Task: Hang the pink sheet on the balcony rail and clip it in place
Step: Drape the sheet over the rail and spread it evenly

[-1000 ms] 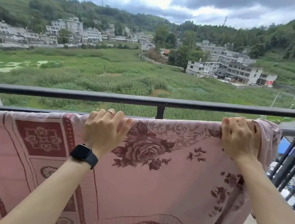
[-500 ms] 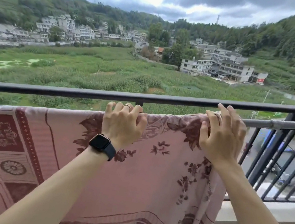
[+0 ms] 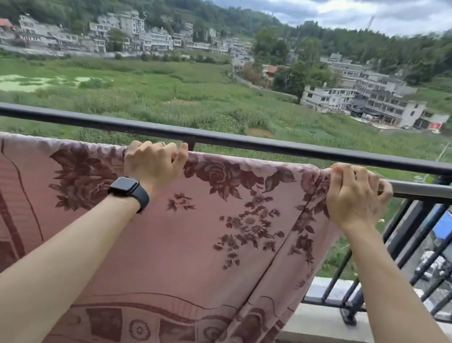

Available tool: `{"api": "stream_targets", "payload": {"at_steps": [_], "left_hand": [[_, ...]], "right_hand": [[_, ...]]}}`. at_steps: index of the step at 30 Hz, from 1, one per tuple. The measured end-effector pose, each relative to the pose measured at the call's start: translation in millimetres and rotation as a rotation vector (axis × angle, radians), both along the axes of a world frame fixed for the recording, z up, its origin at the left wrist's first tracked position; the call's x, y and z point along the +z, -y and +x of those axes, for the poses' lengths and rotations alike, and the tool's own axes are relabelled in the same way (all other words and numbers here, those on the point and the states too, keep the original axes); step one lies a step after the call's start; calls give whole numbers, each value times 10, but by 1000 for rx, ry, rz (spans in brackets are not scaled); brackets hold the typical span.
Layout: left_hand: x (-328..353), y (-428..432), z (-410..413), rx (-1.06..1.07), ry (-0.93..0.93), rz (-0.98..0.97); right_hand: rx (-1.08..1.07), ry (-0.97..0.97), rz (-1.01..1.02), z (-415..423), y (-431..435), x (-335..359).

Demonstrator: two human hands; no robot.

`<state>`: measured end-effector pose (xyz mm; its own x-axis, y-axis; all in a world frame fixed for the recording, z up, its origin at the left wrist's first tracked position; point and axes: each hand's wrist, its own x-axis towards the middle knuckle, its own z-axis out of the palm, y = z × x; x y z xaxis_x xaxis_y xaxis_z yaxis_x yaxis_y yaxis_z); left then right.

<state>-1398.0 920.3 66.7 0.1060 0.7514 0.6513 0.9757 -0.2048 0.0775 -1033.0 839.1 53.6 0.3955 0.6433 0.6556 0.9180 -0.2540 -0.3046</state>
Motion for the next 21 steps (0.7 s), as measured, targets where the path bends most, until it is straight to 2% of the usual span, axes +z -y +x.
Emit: {"api": "stream_targets", "payload": {"at_steps": [3,6,8,10,15,21], "left_hand": [[28,-18,-126,46,16,-6],[111,29,-50,-34,-23,40],[202,71,104,-122,-49,88],[275,121,371,-235,-49,108],[290,118,756,-315,-181,64],[289,-19,488,-276,-255,202]], "right_hand": [[24,-149,152,-386,46,-76],[108,-464,336,-755,233,-215],[230,-706,325,-945,296,-213],[260,-813,270,-1010,336,-131],[208,-720,140,-735,377,291],[91,-610,331,-365,332,755]]}}
